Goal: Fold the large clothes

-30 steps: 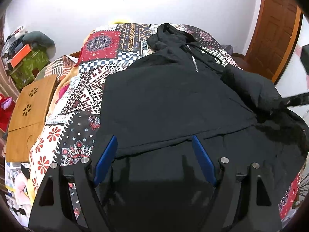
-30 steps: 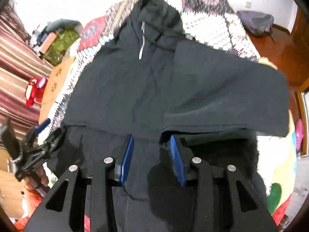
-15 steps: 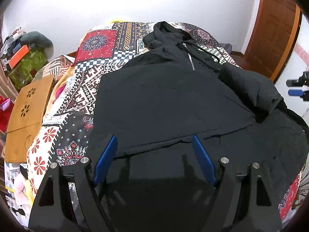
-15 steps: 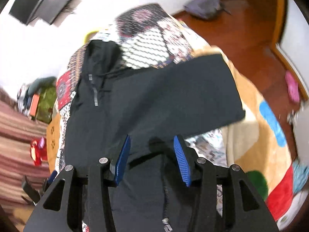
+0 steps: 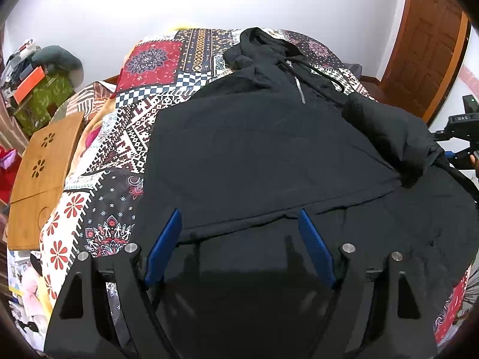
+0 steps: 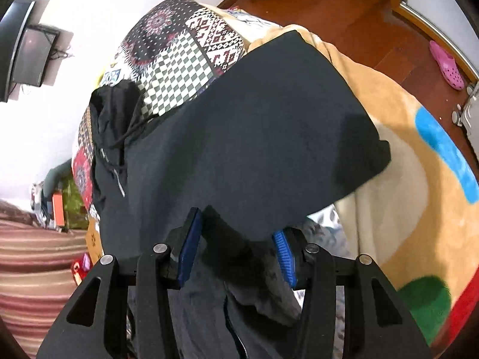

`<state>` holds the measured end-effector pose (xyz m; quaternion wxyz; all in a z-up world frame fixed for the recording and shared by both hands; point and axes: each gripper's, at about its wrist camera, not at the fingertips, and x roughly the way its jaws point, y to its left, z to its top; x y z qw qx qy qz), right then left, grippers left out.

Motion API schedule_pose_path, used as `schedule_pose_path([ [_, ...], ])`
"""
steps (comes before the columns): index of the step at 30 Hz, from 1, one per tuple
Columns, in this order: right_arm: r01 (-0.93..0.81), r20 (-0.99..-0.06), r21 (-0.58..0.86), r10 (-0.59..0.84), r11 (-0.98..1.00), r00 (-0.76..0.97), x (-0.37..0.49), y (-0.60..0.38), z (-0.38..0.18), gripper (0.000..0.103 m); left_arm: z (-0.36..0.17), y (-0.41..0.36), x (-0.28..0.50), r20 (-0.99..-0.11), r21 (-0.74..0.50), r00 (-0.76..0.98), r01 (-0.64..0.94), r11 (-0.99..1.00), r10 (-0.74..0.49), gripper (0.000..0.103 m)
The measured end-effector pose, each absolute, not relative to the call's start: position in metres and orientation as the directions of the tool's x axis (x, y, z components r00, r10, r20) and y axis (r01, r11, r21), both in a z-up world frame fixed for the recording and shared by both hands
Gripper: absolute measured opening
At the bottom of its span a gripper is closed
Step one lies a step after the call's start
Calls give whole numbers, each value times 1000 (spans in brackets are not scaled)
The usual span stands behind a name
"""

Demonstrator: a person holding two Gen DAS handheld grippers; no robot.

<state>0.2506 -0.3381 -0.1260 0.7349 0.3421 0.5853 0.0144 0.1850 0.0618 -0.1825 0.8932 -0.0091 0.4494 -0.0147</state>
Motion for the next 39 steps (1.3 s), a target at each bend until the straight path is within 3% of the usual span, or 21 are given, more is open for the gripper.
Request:
schedule_pose_path([
  [4,353,-862,485,368,800,349,254,-336,-121,43,-182,65,184,-800,-38,599,14,999,-39,79],
  [6,316,-874,433,307,845,376,254,-329,-113,36,-181,67,184,-797,-41,603,12,999,-40,79],
  [8,283,-878,396,270,873,394,256,-323,-108,22,-181,70,183,-795,-48,604,8,999,-43,79],
  [11,224,-872,363,245,904,423,256,-311,-94,14,-181,75,180,-792,-64,609,4,998,-53,79],
  [19,-2,-810,301,257,954,526,255,-240,-32,11,-179,91,169,-778,-96,625,-11,995,-68,79],
  [24,-185,-771,310,361,932,524,250,-168,-10,10,-173,104,161,-765,-110,640,-23,994,-70,79],
  [31,-298,-818,322,423,899,389,239,-89,-59,10,-167,122,146,-755,-128,652,-53,990,-63,79],
  [39,-385,-931,214,307,898,196,217,-44,-136,14,-170,134,135,-764,-125,643,-77,989,-47,80],
])
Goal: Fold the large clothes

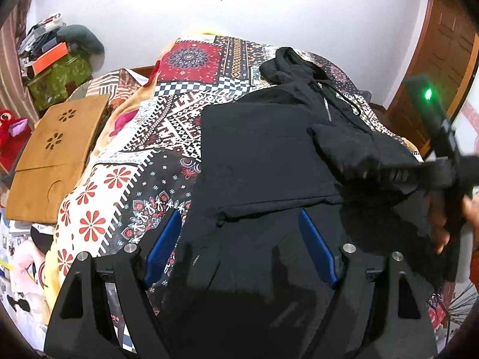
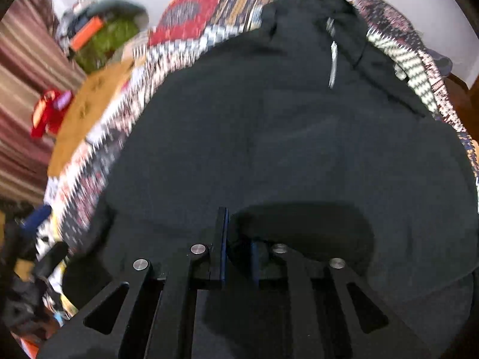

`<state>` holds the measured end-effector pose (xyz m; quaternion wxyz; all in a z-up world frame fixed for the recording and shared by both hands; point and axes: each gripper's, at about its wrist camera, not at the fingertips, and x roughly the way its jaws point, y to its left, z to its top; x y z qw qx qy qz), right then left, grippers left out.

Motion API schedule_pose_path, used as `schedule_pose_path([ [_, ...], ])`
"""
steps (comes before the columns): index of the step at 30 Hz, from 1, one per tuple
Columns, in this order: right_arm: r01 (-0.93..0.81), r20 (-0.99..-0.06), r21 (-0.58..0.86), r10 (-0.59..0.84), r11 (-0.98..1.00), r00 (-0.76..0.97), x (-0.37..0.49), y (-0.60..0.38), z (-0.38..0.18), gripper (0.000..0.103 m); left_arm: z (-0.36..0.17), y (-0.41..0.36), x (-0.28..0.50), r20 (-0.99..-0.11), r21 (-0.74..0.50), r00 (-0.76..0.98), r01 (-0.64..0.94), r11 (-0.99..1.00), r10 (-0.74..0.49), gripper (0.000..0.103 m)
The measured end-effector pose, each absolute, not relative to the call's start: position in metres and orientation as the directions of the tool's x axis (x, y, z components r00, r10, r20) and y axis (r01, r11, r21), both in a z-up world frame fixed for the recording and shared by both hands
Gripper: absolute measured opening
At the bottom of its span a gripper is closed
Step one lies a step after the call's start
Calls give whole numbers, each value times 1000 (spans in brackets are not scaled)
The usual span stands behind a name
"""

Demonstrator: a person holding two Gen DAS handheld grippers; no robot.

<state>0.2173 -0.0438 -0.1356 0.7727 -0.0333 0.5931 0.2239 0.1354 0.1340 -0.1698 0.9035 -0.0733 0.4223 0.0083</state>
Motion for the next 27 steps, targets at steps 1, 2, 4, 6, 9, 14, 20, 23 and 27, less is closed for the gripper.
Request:
schedule_pose_path([
  [1,-390,-938,208,296,897,181,214,-43,-136,14,-170,134,135,-766,-127,641,-79,989,-47,80],
  [2,-392,-947,200,281,898,159,213,-45,-140,16,-172,133,135,-769,-128,637,-81,988,-47,80],
  [4,-400,-948,233,299,886,109,210,-51,-139,27,-173,131,136,-773,-125,632,-79,989,-47,80],
  [6,-400,-942,273,327,875,71,206,-59,-134,35,-173,125,140,-777,-114,627,-68,991,-46,80],
  [9,-407,-936,296,347,864,57,201,-81,-121,40,-171,112,147,-780,-93,624,-42,995,-46,80],
  [14,-431,-919,290,375,855,125,195,-124,-93,41,-163,81,164,-778,-50,626,17,999,-49,80],
  [20,-370,-903,148,278,917,329,205,-172,-66,44,-163,31,192,-785,43,619,108,993,-33,82],
  [23,-313,-893,94,219,945,393,215,-199,-60,49,-170,-1,208,-795,83,605,175,981,-41,85],
  [27,-239,-891,46,148,970,429,224,-238,-60,50,-188,-37,222,-808,190,589,265,945,-2,86],
])
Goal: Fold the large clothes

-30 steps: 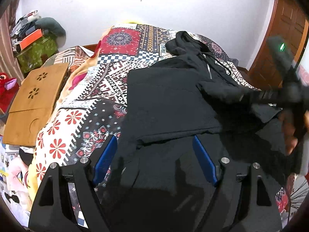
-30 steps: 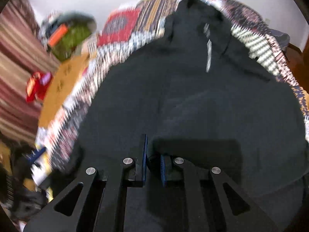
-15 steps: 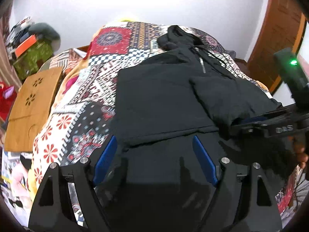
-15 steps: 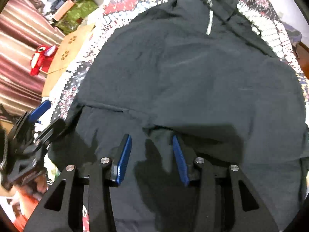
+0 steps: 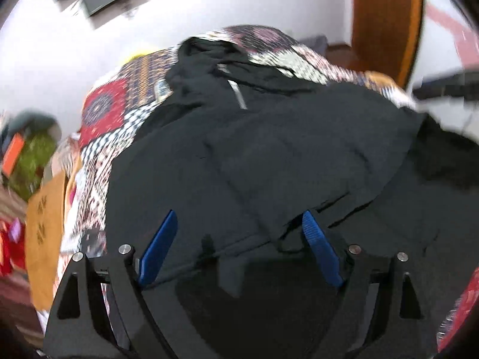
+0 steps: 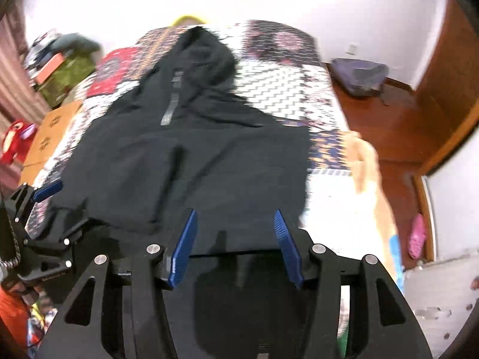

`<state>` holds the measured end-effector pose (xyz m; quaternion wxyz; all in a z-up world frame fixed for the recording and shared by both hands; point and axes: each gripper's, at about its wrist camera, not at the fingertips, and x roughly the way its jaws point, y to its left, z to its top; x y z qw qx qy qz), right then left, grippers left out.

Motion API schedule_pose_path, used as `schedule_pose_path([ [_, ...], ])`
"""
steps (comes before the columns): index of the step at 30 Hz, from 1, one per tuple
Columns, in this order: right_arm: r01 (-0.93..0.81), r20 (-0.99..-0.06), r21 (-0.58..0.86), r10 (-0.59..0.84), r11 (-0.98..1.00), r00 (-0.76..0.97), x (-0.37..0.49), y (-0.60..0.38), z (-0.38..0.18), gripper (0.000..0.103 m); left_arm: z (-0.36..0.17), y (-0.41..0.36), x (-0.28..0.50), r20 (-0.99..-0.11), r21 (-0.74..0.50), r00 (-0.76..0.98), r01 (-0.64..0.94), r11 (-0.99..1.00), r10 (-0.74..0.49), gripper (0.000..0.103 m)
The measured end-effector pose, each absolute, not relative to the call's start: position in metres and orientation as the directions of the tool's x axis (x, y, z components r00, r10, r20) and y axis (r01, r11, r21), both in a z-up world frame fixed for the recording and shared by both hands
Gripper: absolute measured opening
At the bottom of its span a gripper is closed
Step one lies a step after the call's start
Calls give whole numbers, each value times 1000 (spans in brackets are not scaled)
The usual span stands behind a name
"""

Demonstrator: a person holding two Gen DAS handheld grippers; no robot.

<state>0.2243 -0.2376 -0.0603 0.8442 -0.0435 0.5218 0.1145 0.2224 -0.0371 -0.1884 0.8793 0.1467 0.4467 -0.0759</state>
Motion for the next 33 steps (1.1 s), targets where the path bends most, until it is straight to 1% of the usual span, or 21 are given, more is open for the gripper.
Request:
schedule_pose_path([
  [2,-218,-894,38,130,975,429,226,-247,-64,50,-204,-52,231,-816,258,576,292,921,46,86],
  [6,-191,-910,15,92,981,403,233,-261,-83,50,-225,-68,246,-821,324,561,304,896,106,86],
  [9,-208,-925,-5,75,978,373,235,-265,-100,51,-225,-75,254,-808,341,578,299,891,115,86],
  [13,-228,-933,-8,75,974,353,235,-263,-110,56,-215,-82,265,-782,350,614,293,890,106,86],
  [16,-240,-928,-17,74,971,366,230,-264,-111,56,-199,-74,268,-760,326,644,261,908,88,86],
  [19,-241,-925,-16,76,970,371,228,-266,-110,57,-181,-49,272,-750,254,658,197,947,64,86],
  [23,-211,-928,21,98,977,361,231,-273,-114,58,-170,-7,275,-770,136,638,123,983,27,86],
  [25,-194,-928,44,112,980,356,230,-276,-115,58,-172,18,274,-791,51,612,81,995,-10,86],
  [29,-161,-929,92,142,983,340,230,-279,-117,59,-201,66,269,-846,-173,517,-29,985,-133,86],
  [31,-148,-930,104,149,983,336,229,-280,-117,60,-217,84,263,-846,-291,486,-78,954,-218,86],
  [33,-145,-930,106,150,984,337,228,-280,-116,60,-226,94,258,-829,-376,484,-112,920,-280,86],
])
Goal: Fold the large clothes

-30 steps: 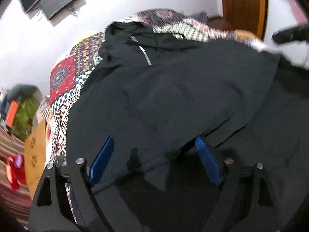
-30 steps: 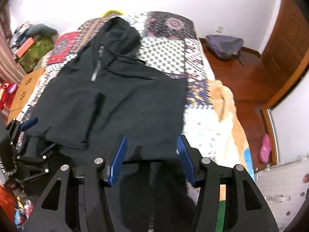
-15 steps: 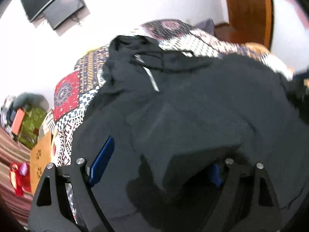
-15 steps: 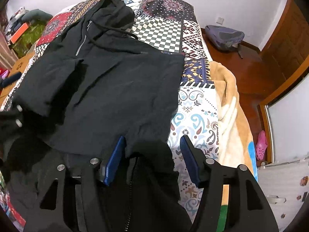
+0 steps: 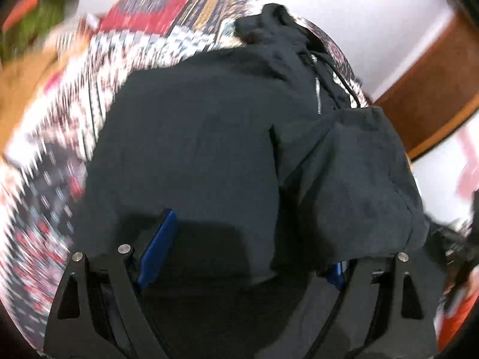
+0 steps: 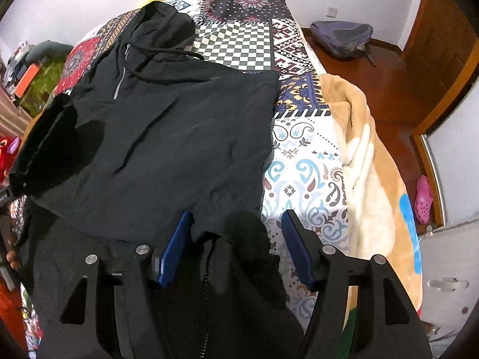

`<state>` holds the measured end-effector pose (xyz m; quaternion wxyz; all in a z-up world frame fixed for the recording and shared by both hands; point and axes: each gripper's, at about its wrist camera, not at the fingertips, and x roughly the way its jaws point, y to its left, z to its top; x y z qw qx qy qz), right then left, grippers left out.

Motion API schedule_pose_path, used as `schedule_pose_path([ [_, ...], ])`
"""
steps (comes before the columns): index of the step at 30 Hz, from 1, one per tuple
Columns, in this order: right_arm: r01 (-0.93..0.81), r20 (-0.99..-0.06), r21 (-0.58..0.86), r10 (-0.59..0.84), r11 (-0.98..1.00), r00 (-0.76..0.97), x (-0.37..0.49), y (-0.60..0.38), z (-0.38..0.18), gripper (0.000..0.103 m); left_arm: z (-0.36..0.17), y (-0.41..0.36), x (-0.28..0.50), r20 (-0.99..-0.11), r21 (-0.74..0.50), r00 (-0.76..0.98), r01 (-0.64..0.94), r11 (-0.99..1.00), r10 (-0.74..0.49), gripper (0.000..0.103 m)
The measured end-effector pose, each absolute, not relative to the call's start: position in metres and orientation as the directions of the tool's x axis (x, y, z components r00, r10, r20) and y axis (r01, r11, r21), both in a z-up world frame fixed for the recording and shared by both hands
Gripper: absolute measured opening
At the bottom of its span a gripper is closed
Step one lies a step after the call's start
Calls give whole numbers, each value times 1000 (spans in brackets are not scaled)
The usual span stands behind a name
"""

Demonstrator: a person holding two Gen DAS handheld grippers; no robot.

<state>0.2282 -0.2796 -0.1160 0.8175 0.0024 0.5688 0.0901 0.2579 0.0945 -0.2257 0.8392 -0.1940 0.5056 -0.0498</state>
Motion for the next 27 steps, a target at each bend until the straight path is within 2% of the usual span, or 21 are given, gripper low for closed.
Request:
schedule_pose_path([
  [4,-146,-930,89,134,985,343,226,-276,-115,60,-225,97,248,-798,-425,524,-136,895,-299,83],
  [7,-148,-929,77,125,986,348,226,-275,-115,60,-223,95,244,-782,-445,541,-133,886,-311,74],
  [9,-149,-929,81,129,985,347,227,-275,-115,60,-221,94,241,-768,-462,551,-126,878,-326,63],
  [12,-149,-929,92,139,985,342,227,-276,-116,60,-222,104,233,-712,-569,569,-125,813,-411,49],
  [14,-145,-929,102,147,984,339,228,-277,-118,60,-225,109,231,-662,-650,580,-127,749,-476,43],
  [16,-141,-929,108,150,984,340,227,-277,-119,60,-223,114,227,-630,-685,600,-130,717,-493,43],
  [19,-137,-927,112,153,984,342,226,-277,-120,61,-212,119,223,-619,-668,638,-123,733,-457,42],
  [21,-135,-927,110,151,985,343,226,-277,-119,61,-204,119,222,-614,-651,654,-102,752,-442,34],
  [23,-130,-927,106,145,986,344,226,-276,-118,61,-199,116,223,-630,-616,652,-88,783,-422,31],
  [27,-121,-926,93,131,988,355,225,-275,-115,61,-191,104,222,-690,-480,651,-85,873,-316,29],
])
